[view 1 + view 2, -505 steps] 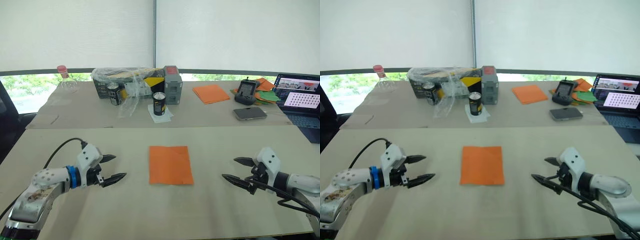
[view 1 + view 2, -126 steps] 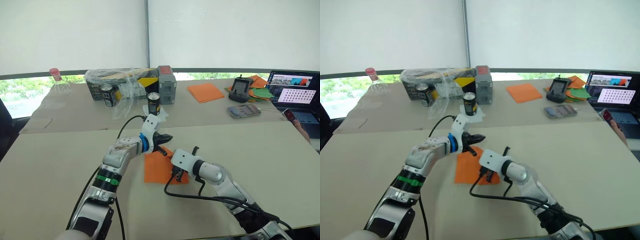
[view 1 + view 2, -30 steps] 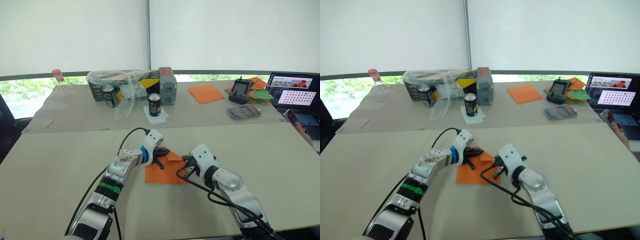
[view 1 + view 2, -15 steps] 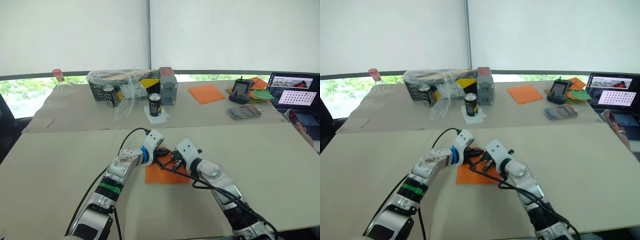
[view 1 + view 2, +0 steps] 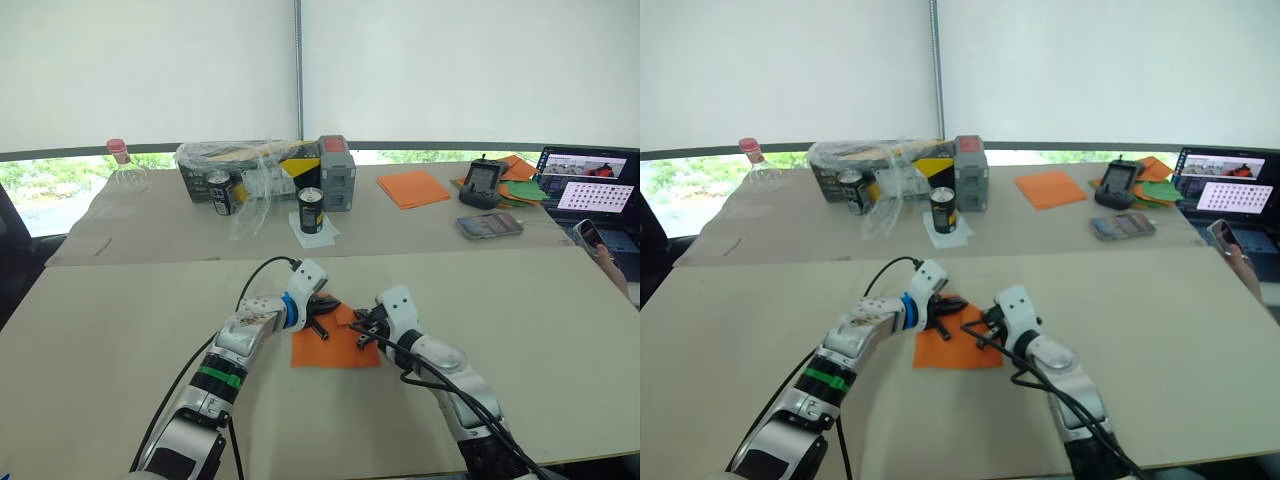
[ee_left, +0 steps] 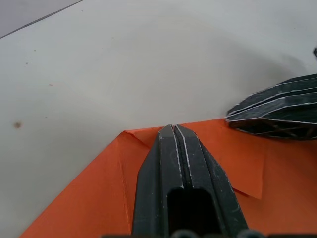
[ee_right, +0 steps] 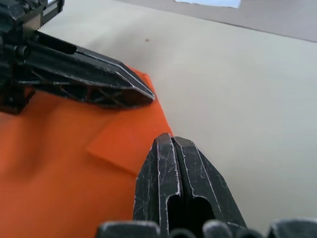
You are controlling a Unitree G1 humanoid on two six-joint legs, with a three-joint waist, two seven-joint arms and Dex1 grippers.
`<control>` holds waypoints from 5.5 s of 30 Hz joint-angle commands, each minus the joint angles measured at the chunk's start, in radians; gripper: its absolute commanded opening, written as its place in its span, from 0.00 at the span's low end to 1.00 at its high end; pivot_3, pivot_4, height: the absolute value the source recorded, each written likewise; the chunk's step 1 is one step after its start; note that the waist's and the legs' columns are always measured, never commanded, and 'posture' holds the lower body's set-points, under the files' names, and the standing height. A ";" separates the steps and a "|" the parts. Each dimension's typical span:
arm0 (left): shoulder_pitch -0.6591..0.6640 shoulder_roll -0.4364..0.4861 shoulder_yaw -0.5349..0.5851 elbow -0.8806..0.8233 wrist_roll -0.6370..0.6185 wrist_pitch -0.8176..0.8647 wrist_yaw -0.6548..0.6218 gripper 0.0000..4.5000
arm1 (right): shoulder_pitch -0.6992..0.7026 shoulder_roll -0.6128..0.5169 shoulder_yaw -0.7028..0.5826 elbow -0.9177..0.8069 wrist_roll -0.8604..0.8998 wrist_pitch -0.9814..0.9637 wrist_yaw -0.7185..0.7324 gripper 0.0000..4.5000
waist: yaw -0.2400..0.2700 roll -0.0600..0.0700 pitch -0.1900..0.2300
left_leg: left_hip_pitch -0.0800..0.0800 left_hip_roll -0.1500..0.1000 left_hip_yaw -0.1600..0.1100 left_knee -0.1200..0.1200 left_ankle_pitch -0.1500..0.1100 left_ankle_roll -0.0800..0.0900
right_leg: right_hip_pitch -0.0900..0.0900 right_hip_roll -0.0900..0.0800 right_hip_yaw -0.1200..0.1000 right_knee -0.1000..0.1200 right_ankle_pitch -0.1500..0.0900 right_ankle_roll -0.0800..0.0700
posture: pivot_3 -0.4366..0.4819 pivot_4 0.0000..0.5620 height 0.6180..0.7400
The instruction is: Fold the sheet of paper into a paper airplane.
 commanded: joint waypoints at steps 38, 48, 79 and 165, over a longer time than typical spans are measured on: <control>0.052 0.029 0.018 -0.103 0.002 0.044 0.018 0.00 | -0.085 -0.092 0.104 -0.076 0.025 0.079 -0.035 0.01 | -0.002 -0.001 -0.001 | -0.004 0.000 0.000 0.000 0.000 0.000 | -0.004 0.000 0.000 0.000 0.000 0.000 | 0.48 0.27 1.00; 0.077 0.086 0.102 -0.168 -0.003 0.073 0.090 0.00 | -0.094 -0.086 0.183 -0.009 -0.006 0.147 0.001 0.01 | -0.008 0.000 -0.002 | -0.003 0.001 0.000 0.000 0.000 0.000 | -0.003 0.001 0.000 0.000 0.000 0.000 | 0.48 0.27 1.00; 0.146 -0.020 0.655 -0.545 -0.479 0.678 0.368 0.64 | -0.122 -0.104 0.255 0.021 -0.070 0.025 0.090 0.00 | -0.007 -0.001 -0.001 | -0.001 0.002 0.000 -0.001 0.002 -0.005 | -0.003 0.001 0.000 0.000 0.000 0.000 | 0.48 0.27 1.00; 0.110 0.235 -0.330 -0.377 0.442 -0.211 0.065 0.00 | -0.164 -0.126 -0.073 -0.088 0.226 0.146 0.212 0.00 | -0.003 0.000 0.000 | -0.005 0.001 0.000 -0.002 0.000 0.001 | -0.005 0.001 0.000 -0.001 0.000 0.000 | 0.48 0.27 1.00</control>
